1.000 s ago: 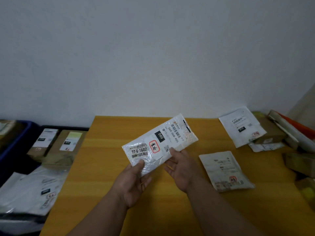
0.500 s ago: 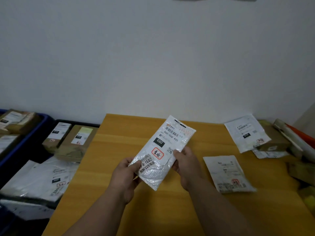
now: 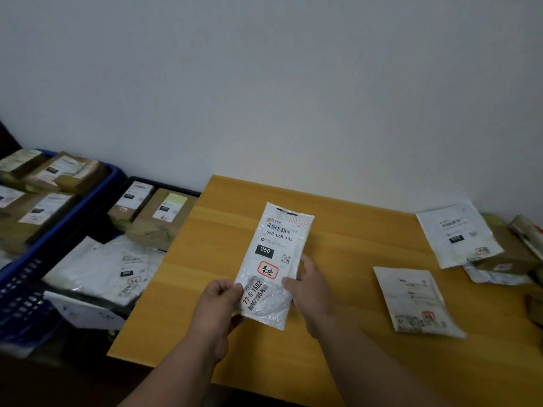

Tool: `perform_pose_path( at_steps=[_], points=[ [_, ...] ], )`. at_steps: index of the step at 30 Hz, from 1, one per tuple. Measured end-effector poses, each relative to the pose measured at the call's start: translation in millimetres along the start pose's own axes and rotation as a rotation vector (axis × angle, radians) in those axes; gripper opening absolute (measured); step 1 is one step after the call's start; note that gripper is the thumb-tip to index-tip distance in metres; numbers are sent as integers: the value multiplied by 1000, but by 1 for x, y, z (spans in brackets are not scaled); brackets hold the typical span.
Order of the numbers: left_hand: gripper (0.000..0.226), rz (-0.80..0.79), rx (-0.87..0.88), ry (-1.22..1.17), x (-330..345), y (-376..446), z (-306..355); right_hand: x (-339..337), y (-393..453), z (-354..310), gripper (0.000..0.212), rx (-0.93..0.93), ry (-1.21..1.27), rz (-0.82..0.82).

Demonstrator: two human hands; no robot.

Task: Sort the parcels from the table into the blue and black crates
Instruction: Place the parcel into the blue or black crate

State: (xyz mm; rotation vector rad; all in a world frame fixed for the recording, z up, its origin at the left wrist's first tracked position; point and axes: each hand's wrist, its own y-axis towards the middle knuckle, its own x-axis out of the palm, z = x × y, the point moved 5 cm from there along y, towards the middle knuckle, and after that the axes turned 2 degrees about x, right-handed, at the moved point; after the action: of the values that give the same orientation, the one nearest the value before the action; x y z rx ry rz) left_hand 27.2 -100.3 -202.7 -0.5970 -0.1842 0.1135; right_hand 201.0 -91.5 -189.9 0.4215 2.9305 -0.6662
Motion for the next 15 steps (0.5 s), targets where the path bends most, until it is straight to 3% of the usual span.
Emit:
perform_pose_path(
  at_steps=[7,11,15],
  points=[
    [5,47,31,30,-99,21,34,109,-4,-19,59,-68,-122,-82],
    [7,118,3,38,-187,44,53,209,-12,-14,63,7,-91,-150],
    [6,246,-40,11,-269,60,58,298,-28,-9,52,104,-109,-270]
  ],
)
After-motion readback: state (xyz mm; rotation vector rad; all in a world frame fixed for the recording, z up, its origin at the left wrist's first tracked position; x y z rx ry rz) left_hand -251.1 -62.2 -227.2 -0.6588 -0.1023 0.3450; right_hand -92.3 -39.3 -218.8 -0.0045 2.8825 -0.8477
